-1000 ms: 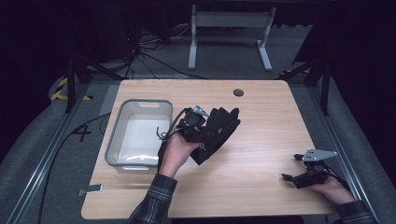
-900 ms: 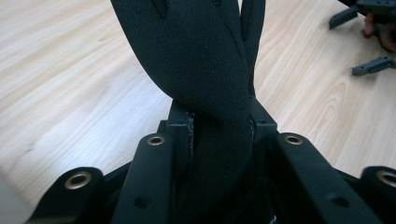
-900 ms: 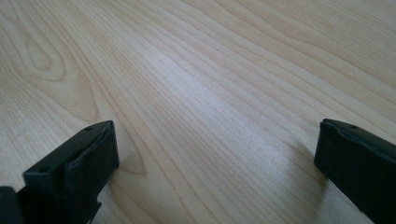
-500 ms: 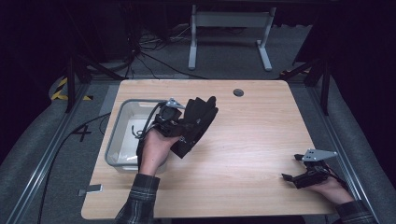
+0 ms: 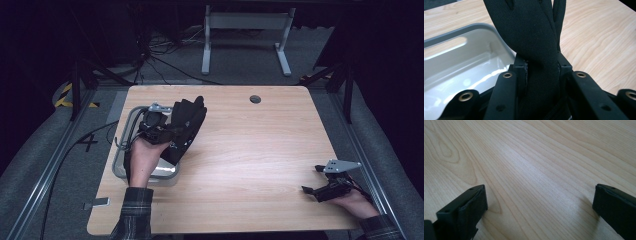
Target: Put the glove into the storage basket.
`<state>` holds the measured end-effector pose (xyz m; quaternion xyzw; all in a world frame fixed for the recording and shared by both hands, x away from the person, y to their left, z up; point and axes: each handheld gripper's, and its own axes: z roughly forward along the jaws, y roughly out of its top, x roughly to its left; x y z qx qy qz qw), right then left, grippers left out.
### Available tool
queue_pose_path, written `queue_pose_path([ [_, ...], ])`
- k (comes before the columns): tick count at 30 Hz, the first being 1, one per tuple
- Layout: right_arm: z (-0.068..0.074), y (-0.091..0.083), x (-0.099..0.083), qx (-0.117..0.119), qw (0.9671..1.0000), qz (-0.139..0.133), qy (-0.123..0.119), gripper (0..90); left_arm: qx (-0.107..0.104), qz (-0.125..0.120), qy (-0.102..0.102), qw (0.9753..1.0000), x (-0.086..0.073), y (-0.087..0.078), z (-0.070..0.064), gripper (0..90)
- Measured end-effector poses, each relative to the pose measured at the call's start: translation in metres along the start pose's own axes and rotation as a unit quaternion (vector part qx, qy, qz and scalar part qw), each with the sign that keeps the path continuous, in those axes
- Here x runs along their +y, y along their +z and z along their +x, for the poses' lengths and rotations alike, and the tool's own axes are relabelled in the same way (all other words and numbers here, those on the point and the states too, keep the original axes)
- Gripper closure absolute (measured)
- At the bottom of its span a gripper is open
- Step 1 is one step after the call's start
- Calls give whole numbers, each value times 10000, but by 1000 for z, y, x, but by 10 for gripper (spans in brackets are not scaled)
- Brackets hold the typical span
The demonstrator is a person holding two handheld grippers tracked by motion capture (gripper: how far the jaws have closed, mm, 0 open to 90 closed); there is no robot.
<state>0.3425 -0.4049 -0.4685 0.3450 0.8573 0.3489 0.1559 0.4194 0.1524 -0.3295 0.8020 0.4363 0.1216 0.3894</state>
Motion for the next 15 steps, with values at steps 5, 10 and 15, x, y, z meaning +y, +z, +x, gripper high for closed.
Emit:
queue_pose_path([
  [5, 0, 0, 0, 2, 10000, 2, 4, 0, 193, 55, -161, 9997, -13, -5, 17, 702],
  [10, 0, 0, 0, 7, 10000, 5, -3, 0, 365, 70, -350, 9987, -23, -8, 30, 703],
  [15, 0, 0, 0, 8, 10000, 4, -4, 0, 468, 218, -511, 9974, -34, -6, 44, 703],
])
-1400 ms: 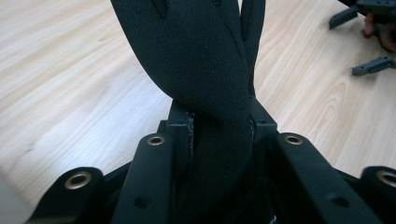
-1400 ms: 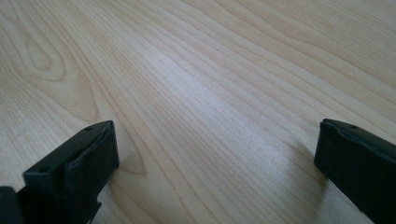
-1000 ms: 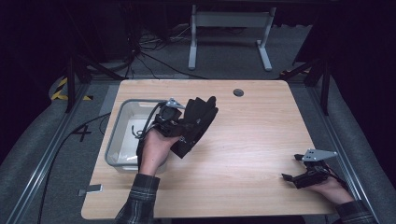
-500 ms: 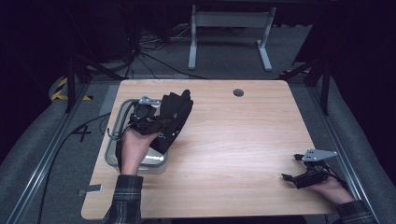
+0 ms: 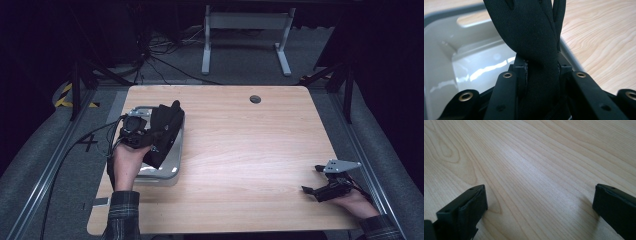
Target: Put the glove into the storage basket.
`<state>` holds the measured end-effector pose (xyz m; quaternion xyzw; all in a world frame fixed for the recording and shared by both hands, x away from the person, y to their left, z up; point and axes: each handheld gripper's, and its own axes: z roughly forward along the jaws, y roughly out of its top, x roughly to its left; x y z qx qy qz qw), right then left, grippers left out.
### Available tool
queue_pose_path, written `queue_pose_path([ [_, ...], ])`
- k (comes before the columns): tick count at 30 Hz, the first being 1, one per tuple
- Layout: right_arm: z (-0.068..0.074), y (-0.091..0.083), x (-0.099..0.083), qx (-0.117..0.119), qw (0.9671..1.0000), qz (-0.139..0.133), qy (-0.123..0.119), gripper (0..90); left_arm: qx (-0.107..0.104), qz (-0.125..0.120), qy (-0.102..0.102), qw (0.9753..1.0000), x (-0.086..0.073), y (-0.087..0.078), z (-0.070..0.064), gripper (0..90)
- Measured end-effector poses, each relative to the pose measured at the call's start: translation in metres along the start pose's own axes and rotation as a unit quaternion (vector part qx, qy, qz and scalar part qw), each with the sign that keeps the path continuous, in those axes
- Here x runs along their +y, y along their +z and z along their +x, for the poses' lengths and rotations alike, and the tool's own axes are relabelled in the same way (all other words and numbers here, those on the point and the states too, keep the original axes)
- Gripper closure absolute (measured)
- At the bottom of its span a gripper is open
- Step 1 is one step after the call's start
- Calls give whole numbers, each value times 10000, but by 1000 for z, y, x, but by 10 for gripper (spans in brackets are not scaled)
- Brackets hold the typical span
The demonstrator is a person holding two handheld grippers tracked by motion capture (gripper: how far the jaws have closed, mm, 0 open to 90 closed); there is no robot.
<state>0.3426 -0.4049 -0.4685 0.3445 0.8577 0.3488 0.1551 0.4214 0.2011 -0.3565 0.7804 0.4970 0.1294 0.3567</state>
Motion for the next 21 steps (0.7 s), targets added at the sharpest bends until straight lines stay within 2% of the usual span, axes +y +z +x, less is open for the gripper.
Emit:
queue_pose_path([
  [5, 0, 0, 0, 2, 10000, 3, -3, 0, 26, 250, -110, 9996, -7, 12, 11, 703],
  [11, 0, 0, 0, 14, 10000, 7, -5, 0, 15, 493, -185, 9986, -10, 29, 16, 701],
  [17, 0, 0, 0, 23, 10000, 10, -12, 0, 45, 815, -123, 9966, -10, 43, 19, 696],
  [21, 0, 0, 0, 22, 10000, 9, -14, 0, 38, 895, -144, 9959, -11, 47, 21, 693],
])
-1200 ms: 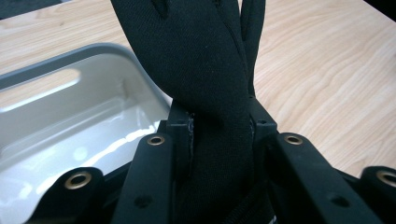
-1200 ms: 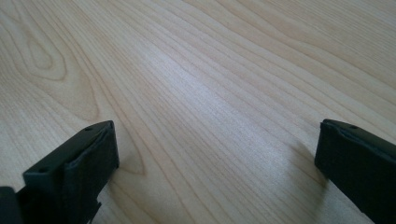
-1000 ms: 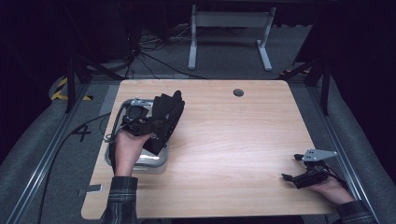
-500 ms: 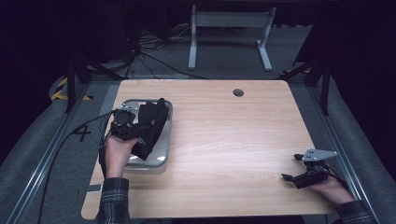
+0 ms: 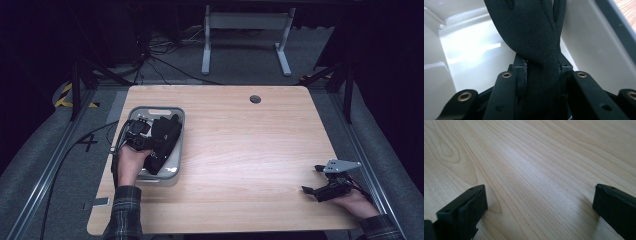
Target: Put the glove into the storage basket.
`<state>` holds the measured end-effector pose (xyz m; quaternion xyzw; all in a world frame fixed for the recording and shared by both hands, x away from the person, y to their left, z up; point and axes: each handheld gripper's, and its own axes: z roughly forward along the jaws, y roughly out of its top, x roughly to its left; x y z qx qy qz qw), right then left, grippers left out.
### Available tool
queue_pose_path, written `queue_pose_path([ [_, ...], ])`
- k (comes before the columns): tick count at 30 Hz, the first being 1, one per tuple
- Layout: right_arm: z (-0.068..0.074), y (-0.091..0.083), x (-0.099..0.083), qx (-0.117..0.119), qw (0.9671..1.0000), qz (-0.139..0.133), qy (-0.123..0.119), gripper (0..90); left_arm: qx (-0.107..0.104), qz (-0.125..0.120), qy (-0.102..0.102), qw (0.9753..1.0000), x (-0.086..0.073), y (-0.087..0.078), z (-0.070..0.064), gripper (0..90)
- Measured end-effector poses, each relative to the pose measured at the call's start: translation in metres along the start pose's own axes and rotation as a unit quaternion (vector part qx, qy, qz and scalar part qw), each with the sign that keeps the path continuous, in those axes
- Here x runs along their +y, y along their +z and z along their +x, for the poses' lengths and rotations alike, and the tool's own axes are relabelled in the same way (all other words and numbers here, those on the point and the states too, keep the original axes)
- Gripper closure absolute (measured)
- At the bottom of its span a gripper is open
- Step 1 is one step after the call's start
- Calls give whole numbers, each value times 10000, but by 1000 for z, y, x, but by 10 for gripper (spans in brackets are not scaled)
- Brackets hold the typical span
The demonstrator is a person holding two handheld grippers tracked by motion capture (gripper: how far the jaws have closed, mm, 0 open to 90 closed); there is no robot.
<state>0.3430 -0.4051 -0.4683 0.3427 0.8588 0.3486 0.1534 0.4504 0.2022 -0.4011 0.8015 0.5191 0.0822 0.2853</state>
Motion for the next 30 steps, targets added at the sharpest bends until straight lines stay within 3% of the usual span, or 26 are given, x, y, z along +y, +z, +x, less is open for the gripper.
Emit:
queue_pose_path([
  [7, 0, 0, 0, 1, 10000, 0, 1, 0, -31, 162, -87, 9998, -3, 11, 5, 678],
  [11, 0, 0, 0, 1, 10000, 0, 2, 0, 3, 221, -125, 9997, -4, 15, 8, 583],
  [14, 0, 0, 0, 2, 10000, 1, 2, 0, 38, 174, -177, 9997, -4, 16, 10, 474],
  [15, 0, 0, 0, 2, 10000, 1, 2, 0, 49, 169, -176, 9997, -4, 15, 11, 474],
  [16, 0, 0, 0, 2, 10000, 1, 2, 0, 54, 147, -197, 9997, -5, 15, 13, 407],
  [22, 0, 0, 0, 1, 10000, 0, 2, 0, 205, -136, -124, 9996, -5, 8, 13, 201],
  [30, 0, 0, 0, 2, 10000, 2, 2, 0, 201, -350, -47, 9992, -3, -5, 9, 146],
])
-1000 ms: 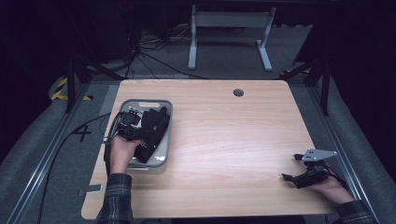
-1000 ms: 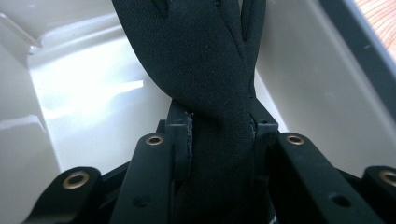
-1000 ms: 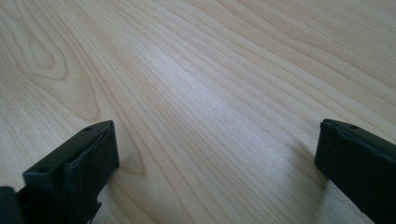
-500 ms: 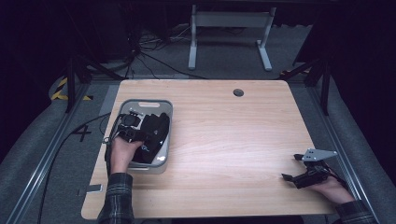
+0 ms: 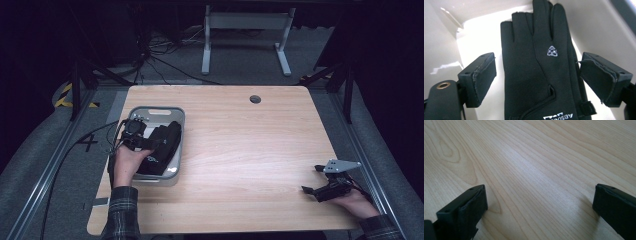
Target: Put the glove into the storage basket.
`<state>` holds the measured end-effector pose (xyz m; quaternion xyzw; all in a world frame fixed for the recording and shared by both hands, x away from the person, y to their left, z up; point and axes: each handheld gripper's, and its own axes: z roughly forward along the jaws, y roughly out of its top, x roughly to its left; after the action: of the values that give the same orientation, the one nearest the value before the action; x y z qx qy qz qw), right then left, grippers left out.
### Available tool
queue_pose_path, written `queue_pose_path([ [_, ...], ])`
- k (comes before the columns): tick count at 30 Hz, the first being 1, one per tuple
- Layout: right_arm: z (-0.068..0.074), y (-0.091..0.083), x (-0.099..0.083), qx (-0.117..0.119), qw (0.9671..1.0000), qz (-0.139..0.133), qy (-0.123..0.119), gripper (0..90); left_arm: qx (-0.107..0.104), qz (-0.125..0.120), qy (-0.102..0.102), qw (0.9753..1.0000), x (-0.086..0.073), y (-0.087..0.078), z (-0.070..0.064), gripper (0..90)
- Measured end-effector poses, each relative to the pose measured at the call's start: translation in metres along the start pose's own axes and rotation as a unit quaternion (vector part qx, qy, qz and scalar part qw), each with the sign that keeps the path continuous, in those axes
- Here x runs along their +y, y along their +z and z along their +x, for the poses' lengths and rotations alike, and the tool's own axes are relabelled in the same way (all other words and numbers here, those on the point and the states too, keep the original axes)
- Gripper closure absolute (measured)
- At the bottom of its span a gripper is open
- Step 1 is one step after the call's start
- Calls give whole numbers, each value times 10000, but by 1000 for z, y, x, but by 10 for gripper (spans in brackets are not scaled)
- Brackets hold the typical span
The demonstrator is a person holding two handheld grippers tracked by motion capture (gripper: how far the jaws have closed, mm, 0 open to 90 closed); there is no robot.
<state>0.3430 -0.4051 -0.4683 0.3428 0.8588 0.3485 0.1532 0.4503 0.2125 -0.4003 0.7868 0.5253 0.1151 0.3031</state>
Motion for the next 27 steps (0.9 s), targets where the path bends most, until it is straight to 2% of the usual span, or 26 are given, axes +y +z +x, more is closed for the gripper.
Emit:
queue_pose_path([
  [2, 0, 0, 0, 0, 10000, -1, 1, 0, -35, -76, 48, 10000, 1, -4, -2, 144],
  [5, 0, 0, 0, -2, 10000, -2, -1, 0, -117, -160, 12, 9998, 2, -9, -6, 145],
  [12, 0, 0, 0, 0, 10000, -1, 0, 0, -263, -304, 142, 9991, 8, -18, -19, 149],
  [19, 0, 0, 0, 0, 10000, -1, 1, 0, -447, -466, 327, 9974, 17, -25, -41, 149],
  [27, 0, 0, 0, -1, 10000, -3, 2, 0, -692, -767, 510, 9933, 25, -28, -70, 151],
])
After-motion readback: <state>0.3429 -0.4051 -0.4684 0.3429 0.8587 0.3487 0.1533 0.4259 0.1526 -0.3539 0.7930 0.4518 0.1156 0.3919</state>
